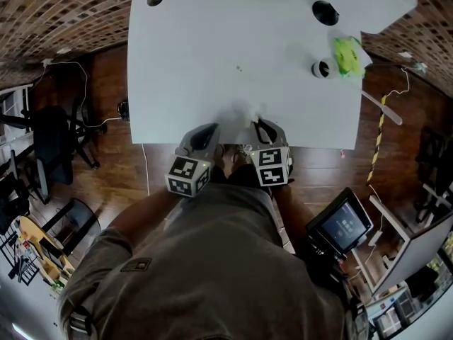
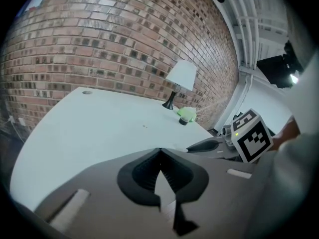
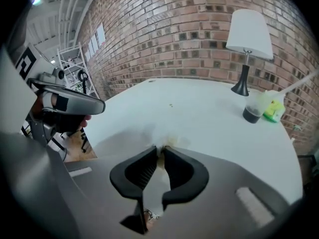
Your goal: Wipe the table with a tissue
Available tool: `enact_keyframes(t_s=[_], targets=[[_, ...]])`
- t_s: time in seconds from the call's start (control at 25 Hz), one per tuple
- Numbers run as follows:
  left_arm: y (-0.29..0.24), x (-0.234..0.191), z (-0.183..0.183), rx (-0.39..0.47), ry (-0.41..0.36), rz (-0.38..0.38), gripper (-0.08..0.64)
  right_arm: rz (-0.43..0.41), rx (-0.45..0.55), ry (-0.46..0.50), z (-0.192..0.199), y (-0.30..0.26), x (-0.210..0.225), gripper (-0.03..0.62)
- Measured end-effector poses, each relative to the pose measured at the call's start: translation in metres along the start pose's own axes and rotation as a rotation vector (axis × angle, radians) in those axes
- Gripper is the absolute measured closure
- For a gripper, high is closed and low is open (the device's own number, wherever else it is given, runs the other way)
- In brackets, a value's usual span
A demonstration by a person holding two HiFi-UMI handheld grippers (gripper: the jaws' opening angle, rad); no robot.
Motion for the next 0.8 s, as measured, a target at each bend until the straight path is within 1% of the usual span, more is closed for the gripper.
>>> enact_keyframes(t_s=[0.12, 0.32, 0.44, 0.56, 0.64, 0.8], targets=[[0.003, -0.007, -0.013, 0.035, -0.007, -0.002, 0.558, 0.018, 0.046, 0.002, -0.020, 0.007, -0.001, 0.531], [0.011, -0.024, -0.038, 0.108, -0.021, -0.023, 0.558, 0.036, 0.132, -0.020, -0.055, 0.024, -0.005, 0.532], [0.017, -0.037, -0.054, 0.155, -0.024, -0.035, 0.558, 0.054, 0.178, -0.003, -0.073, 0.031, -0.008, 0.532], [0.019, -0.049, -0.069, 0.197, -0.025, -0.029, 0.558, 0.080, 0.218, 0.019, -0.092, 0.034, -0.012, 0.532], [0.022, -0.055, -0.076, 0.215, -0.028, -0.020, 0.558, 0.098, 0.230, 0.015, -0.103, 0.037, -0.017, 0.533], [0.025, -0.066, -0.081, 0.229, -0.036, -0.011, 0.558, 0.121, 0.235, 0.018, -0.107, 0.033, -0.022, 0.534]])
Point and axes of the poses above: the fingertips, and each gripper's own axes: y backward along the fingers, x to its right, z out of its underside, the point moved 2 cm from there along y, backward along the fingers, and after that the axes turned 8 degrees about -y, right-handed, at the moved point
